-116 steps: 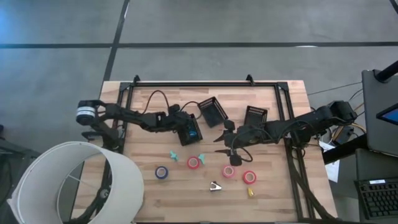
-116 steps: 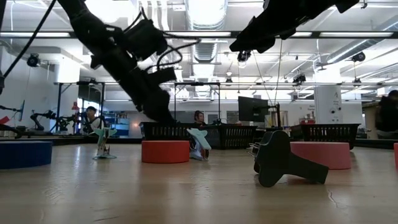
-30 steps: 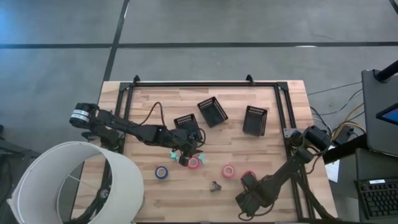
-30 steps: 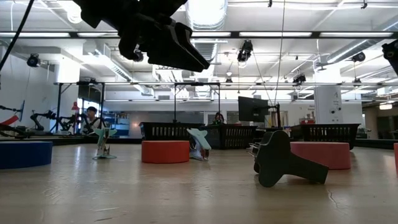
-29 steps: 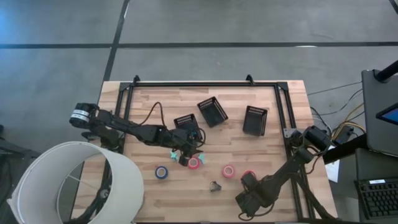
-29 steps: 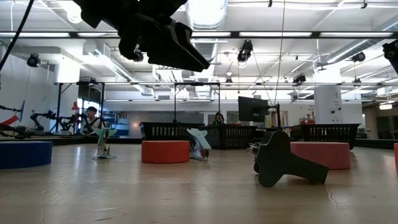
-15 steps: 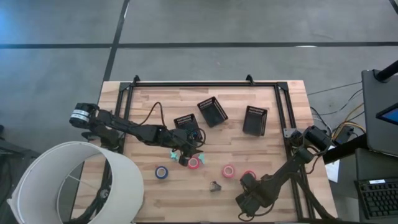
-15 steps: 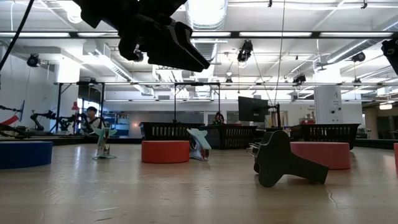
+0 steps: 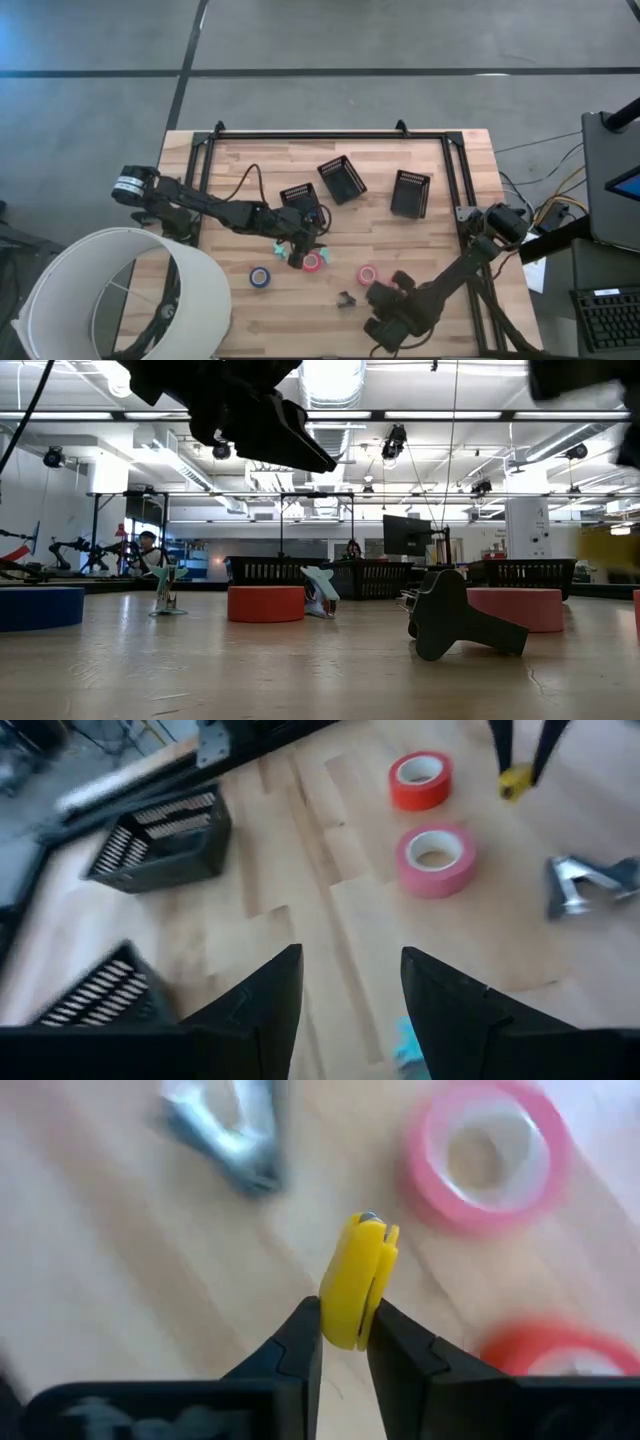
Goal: Pick and place Stapler, Stapler remover, tape
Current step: Put the yellow stapler into the left black basket
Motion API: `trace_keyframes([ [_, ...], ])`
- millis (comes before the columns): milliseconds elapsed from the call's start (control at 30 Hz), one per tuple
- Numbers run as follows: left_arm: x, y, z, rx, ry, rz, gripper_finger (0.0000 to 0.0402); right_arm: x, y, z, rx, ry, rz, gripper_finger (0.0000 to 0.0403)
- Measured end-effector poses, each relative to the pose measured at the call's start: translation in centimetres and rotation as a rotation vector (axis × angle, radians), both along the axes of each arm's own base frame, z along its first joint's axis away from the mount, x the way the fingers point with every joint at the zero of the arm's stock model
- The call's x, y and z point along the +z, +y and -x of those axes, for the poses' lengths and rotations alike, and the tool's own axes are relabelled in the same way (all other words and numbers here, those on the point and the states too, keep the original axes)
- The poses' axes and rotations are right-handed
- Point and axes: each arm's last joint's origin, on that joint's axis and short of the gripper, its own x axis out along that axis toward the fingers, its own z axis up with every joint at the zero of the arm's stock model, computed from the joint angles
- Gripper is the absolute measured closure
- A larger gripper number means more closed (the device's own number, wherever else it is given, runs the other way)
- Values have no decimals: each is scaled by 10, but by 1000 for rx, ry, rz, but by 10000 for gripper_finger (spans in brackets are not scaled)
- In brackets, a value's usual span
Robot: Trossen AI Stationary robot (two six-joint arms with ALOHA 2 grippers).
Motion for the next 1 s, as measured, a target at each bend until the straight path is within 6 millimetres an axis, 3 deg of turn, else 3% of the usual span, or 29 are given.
trace_keyframes([
  [167,0,-5,1,-89,22,155,227,18,-19,-20,129,-80,166,339],
  [400,-5,-12,7,-150,134,316,227,25,-82,-54,232,7,290,338],
  [733,4,-18,34,289,156,106,227,27,-171,-93,452,111,379,337],
  [1000,6,-11,59,438,191,93,227,39,-230,-134,661,-229,269,337],
])
